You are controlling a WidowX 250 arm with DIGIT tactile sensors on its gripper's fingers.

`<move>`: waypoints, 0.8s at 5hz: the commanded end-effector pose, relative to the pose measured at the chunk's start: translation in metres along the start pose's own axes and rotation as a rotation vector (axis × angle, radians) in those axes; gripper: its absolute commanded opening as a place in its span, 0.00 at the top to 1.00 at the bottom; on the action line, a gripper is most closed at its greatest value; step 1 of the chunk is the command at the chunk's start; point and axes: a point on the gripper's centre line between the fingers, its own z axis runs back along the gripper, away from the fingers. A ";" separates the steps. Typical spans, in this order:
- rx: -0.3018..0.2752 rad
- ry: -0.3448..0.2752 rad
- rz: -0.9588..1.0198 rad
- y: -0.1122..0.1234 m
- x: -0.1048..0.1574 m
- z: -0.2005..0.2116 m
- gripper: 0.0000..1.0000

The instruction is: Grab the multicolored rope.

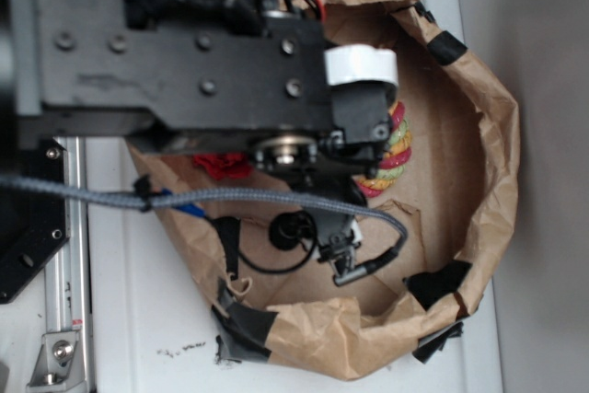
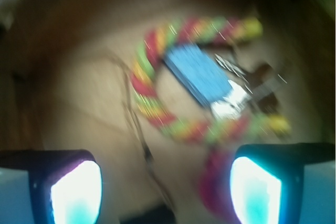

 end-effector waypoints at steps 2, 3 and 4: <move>-0.082 0.057 -0.017 -0.032 0.030 -0.063 0.00; -0.141 0.091 -0.041 -0.044 0.038 -0.073 0.46; -0.158 0.082 -0.087 -0.048 0.043 -0.073 1.00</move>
